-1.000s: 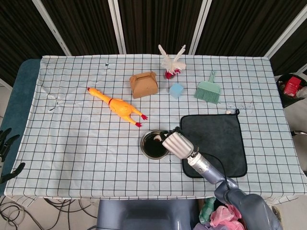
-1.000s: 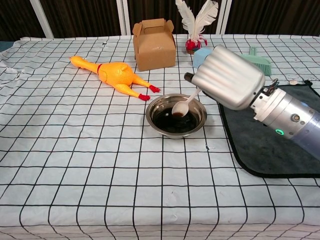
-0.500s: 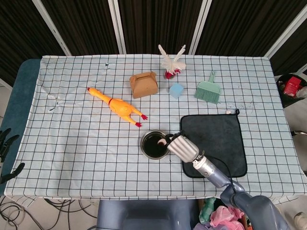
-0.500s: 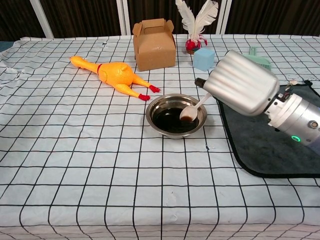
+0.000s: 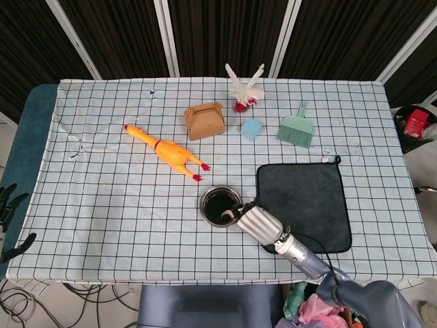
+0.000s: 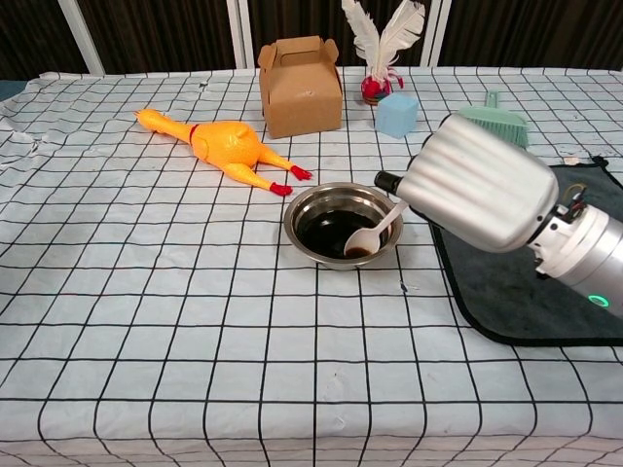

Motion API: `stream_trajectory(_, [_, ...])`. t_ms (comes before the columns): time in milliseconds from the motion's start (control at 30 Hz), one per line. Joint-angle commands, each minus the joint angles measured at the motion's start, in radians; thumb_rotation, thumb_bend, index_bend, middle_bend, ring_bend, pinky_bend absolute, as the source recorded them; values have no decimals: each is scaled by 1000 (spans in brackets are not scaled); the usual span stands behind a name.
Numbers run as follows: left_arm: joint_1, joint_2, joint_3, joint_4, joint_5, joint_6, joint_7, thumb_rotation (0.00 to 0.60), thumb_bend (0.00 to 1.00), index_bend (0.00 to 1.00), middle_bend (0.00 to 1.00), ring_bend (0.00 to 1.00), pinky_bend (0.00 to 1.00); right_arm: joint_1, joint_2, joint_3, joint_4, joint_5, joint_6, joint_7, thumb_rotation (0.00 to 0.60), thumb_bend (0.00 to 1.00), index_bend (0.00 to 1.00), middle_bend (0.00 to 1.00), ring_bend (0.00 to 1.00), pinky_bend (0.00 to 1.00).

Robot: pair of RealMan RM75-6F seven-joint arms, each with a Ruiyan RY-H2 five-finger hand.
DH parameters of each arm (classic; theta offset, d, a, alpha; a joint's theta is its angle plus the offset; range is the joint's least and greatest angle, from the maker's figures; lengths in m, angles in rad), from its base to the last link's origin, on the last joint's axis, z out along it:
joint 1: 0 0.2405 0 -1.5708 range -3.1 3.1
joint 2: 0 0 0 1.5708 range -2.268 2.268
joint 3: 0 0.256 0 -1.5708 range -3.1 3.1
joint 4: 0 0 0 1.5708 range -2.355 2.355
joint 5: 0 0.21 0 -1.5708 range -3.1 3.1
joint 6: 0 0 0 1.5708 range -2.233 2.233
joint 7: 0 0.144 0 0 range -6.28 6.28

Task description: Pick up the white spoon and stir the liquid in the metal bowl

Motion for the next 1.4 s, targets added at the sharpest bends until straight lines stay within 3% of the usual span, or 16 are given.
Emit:
stream_trajectory(33, [1,1,-1,0,-1,2,-2,600,212,155,31,0,0,2,4,0,-30,-7,-15,-17,600,372,762,908,1000,998])
stream_trajectory(633, [4,3,-3,2,-2,7,-9,600,212,155,29,0,0,71,-73,128,-48,74,-134,-14,600,373,766,908,1000,1000])
stream_trajectory(900, [5,2,-4,2,-4,8,-6,600,211,155,29,0,0,69,-70,150,-48,115,-178,-12,600,355,751,904,1000,1000])
stream_trajectory(1400, [2,0,-2,-2,-6,-3,4,600,211,153,29,0,0,47,-10,170,-219,190,-277,-107,600,329,403,902,1000,1000])
